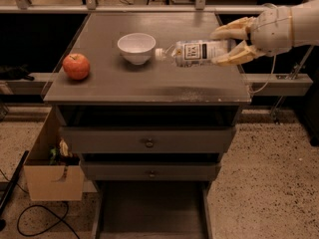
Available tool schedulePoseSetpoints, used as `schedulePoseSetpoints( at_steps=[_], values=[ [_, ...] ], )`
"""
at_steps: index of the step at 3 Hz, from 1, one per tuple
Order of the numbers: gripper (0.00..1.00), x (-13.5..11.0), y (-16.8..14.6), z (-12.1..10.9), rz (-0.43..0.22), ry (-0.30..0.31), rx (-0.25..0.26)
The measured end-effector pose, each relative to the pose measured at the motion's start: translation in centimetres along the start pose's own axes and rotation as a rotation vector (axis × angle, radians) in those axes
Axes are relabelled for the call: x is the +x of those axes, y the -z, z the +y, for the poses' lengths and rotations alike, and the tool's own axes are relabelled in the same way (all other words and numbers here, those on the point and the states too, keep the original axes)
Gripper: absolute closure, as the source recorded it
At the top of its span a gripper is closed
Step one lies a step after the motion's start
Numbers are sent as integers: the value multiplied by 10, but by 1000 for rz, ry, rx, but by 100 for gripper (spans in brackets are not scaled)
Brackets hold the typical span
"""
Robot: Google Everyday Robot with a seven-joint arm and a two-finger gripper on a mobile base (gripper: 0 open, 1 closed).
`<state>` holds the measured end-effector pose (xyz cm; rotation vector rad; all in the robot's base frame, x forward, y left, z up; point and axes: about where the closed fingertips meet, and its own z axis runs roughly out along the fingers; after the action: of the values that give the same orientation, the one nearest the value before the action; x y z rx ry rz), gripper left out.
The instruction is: Pick blue plastic bottle from bottom drawer and place on counter
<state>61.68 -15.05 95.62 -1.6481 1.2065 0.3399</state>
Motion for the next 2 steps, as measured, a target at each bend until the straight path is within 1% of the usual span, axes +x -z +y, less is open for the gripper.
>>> schedulePoseSetpoints(
  at_steps=[1,2],
  values=[
    [100,16,-12,4,157,14,24],
    [100,33,-25,12,236,13,21]
  ],
)
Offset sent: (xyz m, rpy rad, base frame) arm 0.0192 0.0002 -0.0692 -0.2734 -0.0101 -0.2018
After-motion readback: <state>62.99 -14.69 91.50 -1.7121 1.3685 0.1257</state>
